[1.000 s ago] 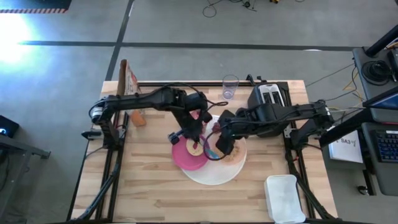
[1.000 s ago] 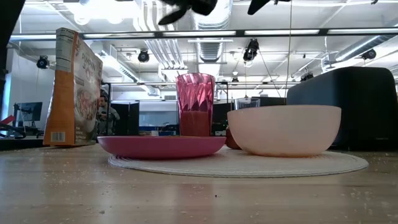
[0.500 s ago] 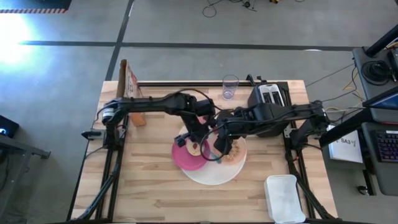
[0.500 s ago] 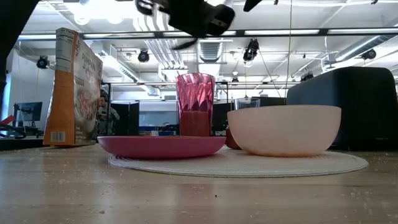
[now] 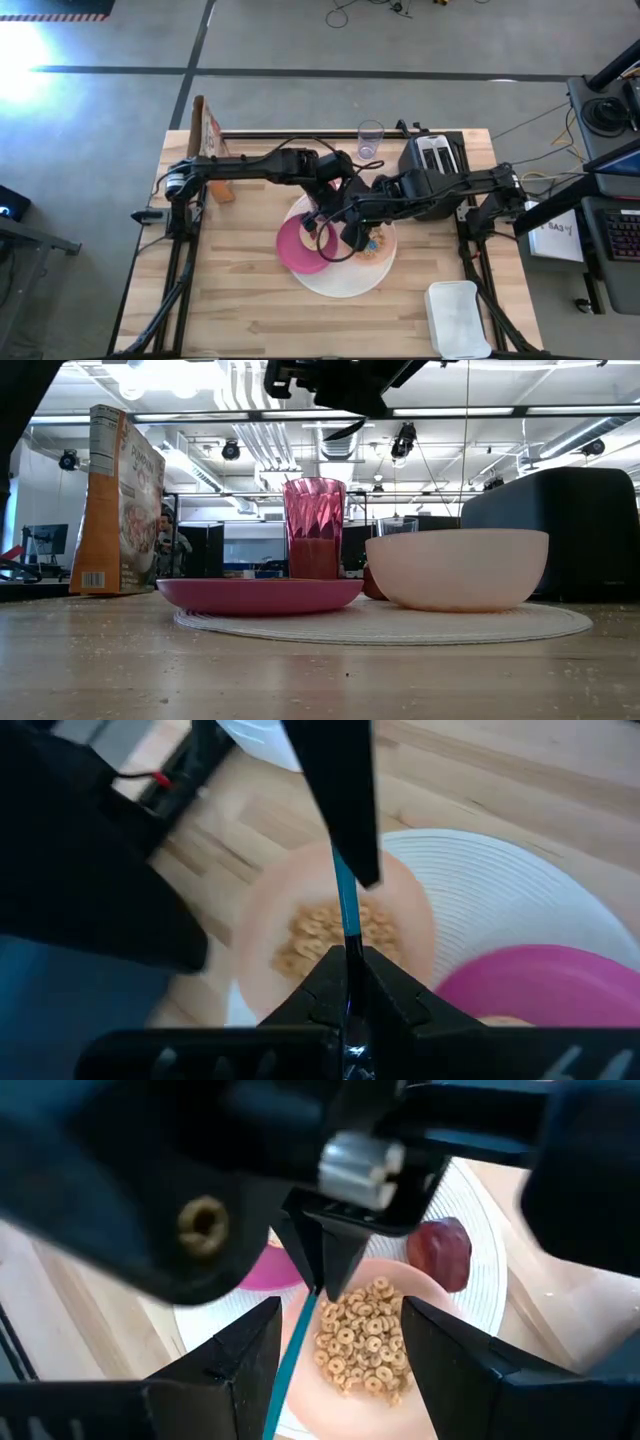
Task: Arrange a breakfast setting
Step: Put the blue spoon on the white table mat right beside to the light orange bowl
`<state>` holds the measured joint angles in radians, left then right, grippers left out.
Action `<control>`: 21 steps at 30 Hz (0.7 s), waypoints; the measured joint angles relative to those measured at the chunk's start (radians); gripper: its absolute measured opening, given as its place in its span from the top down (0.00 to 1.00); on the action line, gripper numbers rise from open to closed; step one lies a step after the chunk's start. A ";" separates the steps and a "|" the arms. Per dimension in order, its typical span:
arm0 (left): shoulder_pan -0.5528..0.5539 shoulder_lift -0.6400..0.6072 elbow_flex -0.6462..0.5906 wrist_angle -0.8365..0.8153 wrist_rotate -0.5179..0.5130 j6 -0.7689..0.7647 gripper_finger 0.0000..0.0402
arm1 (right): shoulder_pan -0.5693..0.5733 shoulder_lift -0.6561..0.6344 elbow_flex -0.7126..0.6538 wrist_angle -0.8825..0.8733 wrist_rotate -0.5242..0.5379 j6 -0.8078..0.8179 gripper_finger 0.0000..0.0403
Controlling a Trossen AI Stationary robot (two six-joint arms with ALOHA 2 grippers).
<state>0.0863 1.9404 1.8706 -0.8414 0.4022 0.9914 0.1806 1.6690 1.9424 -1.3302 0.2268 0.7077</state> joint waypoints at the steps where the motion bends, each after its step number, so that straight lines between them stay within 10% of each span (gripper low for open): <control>1: -0.001 0.000 0.000 0.013 -0.001 0.005 1.00 | 0.001 0.001 0.000 -0.002 0.000 0.005 0.51; 21: -0.005 -0.001 -0.007 0.096 -0.177 0.109 1.00 | 0.005 0.001 -0.021 -0.098 -0.037 0.162 0.51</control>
<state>0.0815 1.9392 1.8631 -0.7452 0.2256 1.1007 0.1856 1.6695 1.9213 -1.4286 0.1896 0.8697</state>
